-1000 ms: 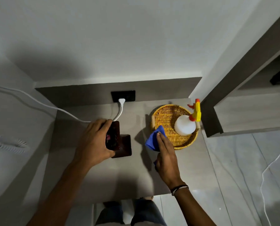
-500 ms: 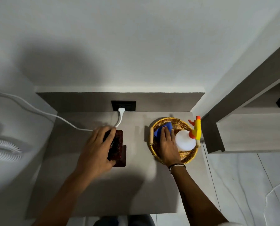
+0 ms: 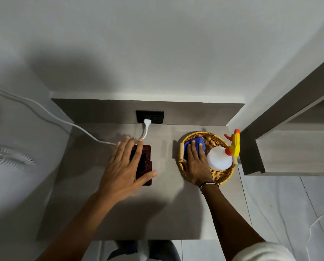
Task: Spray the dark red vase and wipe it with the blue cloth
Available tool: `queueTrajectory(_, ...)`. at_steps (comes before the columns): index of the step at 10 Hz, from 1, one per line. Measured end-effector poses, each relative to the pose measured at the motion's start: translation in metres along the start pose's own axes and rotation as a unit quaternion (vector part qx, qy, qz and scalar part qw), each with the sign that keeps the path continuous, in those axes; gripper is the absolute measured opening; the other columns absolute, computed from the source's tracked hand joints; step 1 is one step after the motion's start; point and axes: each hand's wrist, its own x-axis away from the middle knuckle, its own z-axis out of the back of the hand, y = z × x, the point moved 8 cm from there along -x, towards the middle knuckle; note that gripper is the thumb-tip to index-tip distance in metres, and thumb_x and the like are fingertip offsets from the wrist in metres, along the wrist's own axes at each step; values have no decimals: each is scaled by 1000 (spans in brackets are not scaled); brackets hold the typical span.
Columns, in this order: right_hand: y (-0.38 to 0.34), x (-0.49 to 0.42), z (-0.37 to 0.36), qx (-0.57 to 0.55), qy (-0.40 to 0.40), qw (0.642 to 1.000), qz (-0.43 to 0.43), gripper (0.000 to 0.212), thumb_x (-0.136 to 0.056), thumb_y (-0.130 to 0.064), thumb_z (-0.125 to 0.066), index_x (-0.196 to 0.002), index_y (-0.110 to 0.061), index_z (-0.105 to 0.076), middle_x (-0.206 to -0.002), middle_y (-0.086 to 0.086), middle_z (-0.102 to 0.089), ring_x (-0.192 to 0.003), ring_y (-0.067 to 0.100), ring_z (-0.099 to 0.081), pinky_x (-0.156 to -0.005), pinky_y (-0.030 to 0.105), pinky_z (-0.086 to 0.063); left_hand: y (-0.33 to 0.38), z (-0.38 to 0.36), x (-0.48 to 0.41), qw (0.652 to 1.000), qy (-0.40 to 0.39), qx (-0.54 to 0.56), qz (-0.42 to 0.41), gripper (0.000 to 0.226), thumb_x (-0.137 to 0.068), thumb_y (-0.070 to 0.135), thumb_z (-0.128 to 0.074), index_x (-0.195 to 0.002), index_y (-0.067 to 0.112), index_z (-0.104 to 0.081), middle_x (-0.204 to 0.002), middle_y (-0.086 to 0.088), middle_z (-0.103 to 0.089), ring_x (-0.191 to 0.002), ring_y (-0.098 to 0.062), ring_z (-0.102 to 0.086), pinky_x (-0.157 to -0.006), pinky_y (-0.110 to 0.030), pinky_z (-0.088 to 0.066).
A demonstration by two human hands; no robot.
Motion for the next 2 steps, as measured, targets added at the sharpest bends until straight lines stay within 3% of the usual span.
queueTrajectory(2, -37, 24, 72, -86, 118, 989, -24, 67, -116, -13, -42, -172, -1, -7, -181, 24, -2, -169, 42, 4, -139, 53, -12, -8, 13, 4, 999, 10, 32, 17, 107, -95, 88, -16, -170, 13, -6, -178, -7, -1, -165, -24, 5, -133, -47, -9)
